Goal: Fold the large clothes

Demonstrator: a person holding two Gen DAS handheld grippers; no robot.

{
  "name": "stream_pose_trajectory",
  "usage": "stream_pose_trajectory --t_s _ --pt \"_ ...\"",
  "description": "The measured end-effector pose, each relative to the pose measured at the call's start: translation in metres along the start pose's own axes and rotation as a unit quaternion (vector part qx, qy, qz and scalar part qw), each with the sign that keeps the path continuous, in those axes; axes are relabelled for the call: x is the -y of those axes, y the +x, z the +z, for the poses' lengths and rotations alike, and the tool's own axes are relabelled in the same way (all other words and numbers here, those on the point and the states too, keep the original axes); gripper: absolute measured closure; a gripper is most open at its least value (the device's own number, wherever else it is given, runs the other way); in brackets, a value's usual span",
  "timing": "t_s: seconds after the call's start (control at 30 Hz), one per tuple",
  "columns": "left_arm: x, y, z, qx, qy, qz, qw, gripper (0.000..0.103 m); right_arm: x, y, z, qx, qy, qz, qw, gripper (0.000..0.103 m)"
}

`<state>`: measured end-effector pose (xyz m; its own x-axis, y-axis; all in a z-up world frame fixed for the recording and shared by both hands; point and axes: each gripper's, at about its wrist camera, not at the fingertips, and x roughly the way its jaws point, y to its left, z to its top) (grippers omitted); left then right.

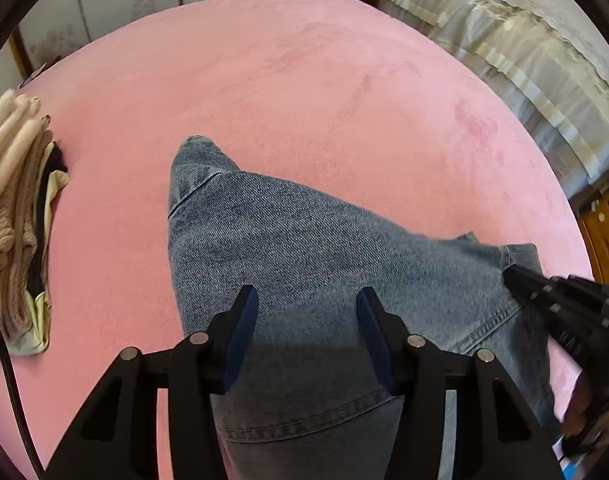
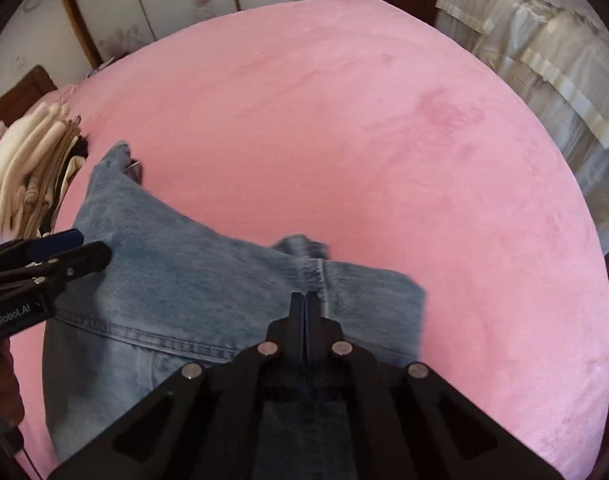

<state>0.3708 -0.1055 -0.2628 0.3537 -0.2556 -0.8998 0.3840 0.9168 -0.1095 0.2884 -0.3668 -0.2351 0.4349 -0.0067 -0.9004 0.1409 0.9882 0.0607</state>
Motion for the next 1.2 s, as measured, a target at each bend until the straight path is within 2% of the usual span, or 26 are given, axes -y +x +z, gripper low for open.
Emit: stream_pose_trajectory --t_s 0.07,0.17,0.3,0.47,0.53,0.6,0.63,0.67,0.7,0.77,0.9,0.97,1.03,1.2 --pt "0.001 0.005 0.0 0.001 0.011 0.005 0.9999 0.052 0.015 0.0 -0.007 0.006 0.001 -0.044 0.999 0.103" --pt "0.007 0.01 -0.001 0.006 0.023 0.013 0.9996 0.052 0.03 0.009 -0.015 -0.006 0.029 -0.021 0.999 0.103" --pt "0.01 0.014 -0.005 0.012 0.027 0.019 0.9994 0.052 0.015 0.013 -0.012 -0.006 0.011 -0.049 0.999 0.103" --pt "0.008 0.008 -0.005 0.012 0.035 0.018 0.9991 0.052 0.02 0.009 -0.013 -0.007 0.026 -0.044 0.999 0.103" --pt "0.009 0.004 -0.003 0.004 0.032 0.017 0.9993 0.049 0.021 0.007 -0.01 -0.013 0.032 -0.039 0.999 0.101" --pt "0.011 -0.002 -0.002 -0.005 0.029 0.008 0.9995 0.035 0.022 0.003 -0.006 -0.018 0.037 -0.037 0.998 0.101" --pt "0.013 -0.005 -0.001 -0.011 0.029 0.007 0.9995 0.03 0.021 0.001 -0.004 -0.021 0.04 -0.034 0.998 0.099" --pt "0.015 -0.007 -0.001 -0.016 0.028 0.013 0.9994 0.02 0.021 -0.002 -0.003 -0.025 0.043 -0.029 0.998 0.093" --pt "0.016 -0.011 -0.001 -0.019 0.028 0.02 0.9992 0.016 0.02 -0.007 -0.001 -0.029 0.048 -0.022 0.998 0.09" --pt "0.017 -0.022 -0.002 -0.021 0.027 0.014 0.9993 0.016 0.016 -0.018 0.0 -0.03 0.052 -0.014 0.998 0.077" --pt "0.016 -0.046 -0.003 -0.027 0.01 0.009 0.9996 0.016 0.008 -0.047 0.0 -0.027 0.05 -0.014 0.998 0.07" --pt "0.016 -0.065 -0.004 -0.022 0.002 0.005 0.9997 0.016 0.005 -0.062 -0.003 -0.031 0.052 -0.01 0.998 0.062" --pt "0.016 -0.081 -0.007 -0.018 -0.001 0.001 0.9998 0.016 0.003 -0.08 -0.007 -0.03 0.054 0.001 0.998 0.058" --pt "0.013 -0.13 -0.019 0.001 -0.027 -0.023 0.9994 0.016 -0.004 -0.125 -0.016 -0.021 0.04 -0.001 0.999 0.056"
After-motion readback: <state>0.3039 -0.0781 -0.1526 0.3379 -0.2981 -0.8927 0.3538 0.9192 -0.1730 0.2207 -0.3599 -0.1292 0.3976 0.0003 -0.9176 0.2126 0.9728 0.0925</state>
